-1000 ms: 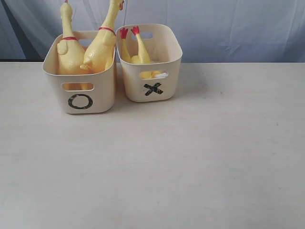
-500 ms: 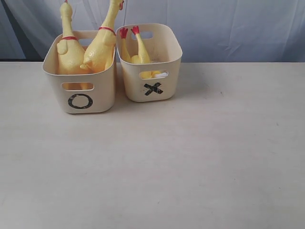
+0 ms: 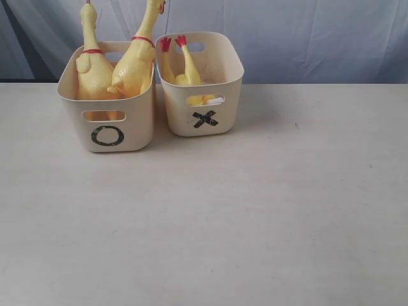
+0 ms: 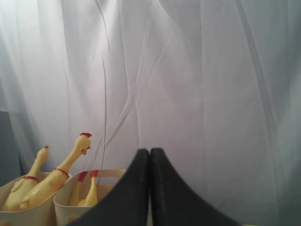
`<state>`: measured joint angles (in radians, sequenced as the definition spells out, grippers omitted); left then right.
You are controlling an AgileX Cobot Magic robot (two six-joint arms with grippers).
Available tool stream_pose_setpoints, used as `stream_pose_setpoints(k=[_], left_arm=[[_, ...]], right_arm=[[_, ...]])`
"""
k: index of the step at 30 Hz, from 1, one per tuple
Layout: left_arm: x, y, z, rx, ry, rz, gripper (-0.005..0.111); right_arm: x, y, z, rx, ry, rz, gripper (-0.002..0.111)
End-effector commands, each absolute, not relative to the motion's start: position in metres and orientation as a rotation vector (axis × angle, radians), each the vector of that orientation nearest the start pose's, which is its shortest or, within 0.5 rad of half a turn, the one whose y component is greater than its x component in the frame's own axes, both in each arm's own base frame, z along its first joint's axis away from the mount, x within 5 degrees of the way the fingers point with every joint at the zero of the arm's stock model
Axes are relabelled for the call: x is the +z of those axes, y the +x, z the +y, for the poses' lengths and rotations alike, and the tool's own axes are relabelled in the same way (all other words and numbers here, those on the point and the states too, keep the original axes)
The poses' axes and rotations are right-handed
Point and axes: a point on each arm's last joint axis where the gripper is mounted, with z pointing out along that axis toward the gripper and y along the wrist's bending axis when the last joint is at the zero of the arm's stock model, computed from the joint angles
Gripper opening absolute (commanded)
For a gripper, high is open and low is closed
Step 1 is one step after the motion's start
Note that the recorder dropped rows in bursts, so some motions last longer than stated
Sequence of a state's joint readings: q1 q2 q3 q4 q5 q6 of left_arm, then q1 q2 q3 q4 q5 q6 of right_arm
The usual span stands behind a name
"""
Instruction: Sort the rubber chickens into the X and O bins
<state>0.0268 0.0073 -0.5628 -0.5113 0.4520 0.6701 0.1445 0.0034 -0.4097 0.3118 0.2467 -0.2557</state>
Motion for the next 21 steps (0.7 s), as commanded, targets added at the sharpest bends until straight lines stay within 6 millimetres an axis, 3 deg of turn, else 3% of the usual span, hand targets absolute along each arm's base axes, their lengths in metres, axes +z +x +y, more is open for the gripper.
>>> stream_pose_setpoints(k=[1, 7, 12, 15, 21], left_arm=[[0.352, -0.009, -0.019, 0.060, 0.304, 1.292, 0.000], [0.352, -0.009, -0.019, 0.069, 0.307, 1.294, 0.000], [0.339, 0.003, -0.011, 0.245, 0.297, 1.302, 0.000], [0.321, 0.017, -0.005, 0.357, 0.278, 1.295, 0.000], [0.271, 0.039, -0.002, 0.381, 0.318, 1.439, 0.000]], right_arm=[[0.323, 0.015, 0.009, 0.196, -0.125, 1.306, 0.000], [0.323, 0.015, 0.009, 0.193, -0.126, 1.304, 0.000], [0.320, 0.017, 0.007, 0.113, -0.157, 1.300, 0.000], [0.310, 0.023, 0.006, 0.090, -0.152, 1.290, 0.000], [0.272, 0.041, 0.006, 0.007, -0.185, 1.357, 0.000]])
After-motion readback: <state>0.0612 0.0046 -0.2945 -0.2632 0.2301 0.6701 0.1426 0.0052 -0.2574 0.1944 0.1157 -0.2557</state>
